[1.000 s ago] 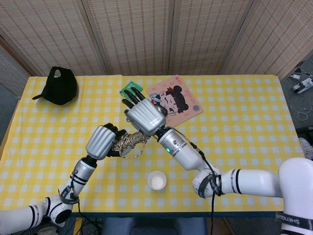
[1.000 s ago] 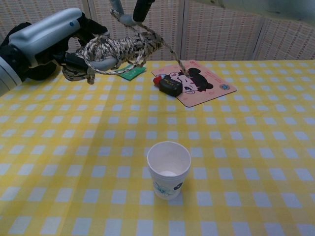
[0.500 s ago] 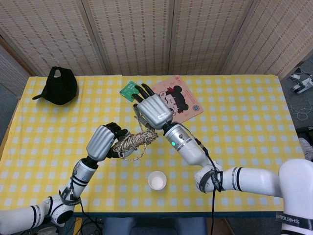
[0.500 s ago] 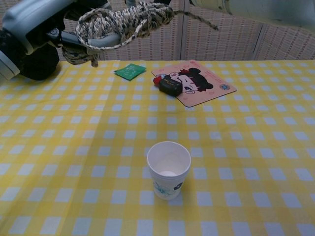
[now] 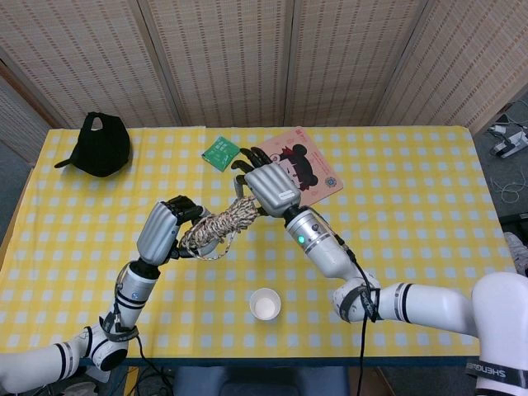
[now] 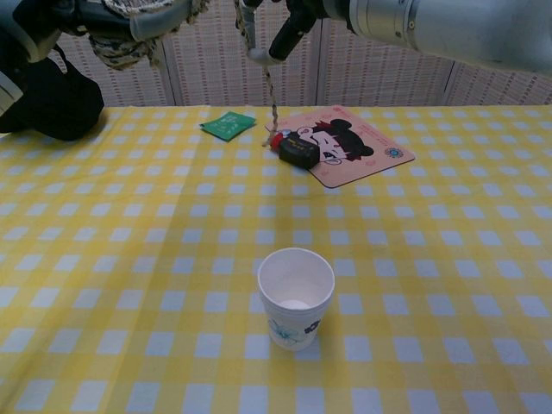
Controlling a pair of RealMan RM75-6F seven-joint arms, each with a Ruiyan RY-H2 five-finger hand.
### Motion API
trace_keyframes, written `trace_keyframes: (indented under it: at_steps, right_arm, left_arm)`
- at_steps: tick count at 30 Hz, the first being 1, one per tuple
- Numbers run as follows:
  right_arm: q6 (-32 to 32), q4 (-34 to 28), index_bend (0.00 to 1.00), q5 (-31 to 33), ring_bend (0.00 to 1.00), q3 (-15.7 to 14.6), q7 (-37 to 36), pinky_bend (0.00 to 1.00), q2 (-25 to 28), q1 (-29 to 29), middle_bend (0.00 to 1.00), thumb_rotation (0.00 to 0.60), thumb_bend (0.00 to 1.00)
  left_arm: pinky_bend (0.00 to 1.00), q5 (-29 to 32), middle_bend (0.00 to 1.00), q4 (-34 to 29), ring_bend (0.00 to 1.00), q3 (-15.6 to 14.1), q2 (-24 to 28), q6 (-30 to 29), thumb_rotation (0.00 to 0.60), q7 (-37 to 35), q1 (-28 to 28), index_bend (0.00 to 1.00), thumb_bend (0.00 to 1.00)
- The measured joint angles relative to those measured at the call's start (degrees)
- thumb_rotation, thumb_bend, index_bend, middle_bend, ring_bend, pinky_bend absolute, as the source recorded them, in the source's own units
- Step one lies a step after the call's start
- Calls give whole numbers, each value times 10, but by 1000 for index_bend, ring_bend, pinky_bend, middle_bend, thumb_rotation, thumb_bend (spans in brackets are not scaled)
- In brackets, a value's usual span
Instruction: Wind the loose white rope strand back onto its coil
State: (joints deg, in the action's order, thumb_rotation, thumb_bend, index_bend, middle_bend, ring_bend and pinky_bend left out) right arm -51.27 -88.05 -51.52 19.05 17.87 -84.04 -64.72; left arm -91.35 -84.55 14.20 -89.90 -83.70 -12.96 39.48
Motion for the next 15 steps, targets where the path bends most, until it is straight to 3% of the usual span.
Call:
trace_keyframes:
  at_steps: [15]
  right_arm:
    - [7,13,615,-49,0,-19,-35,0,-27,15,229,600,431]
  left_arm:
    - [493,48,811,-19,640,30,-2,9,551,3,-2,777,358]
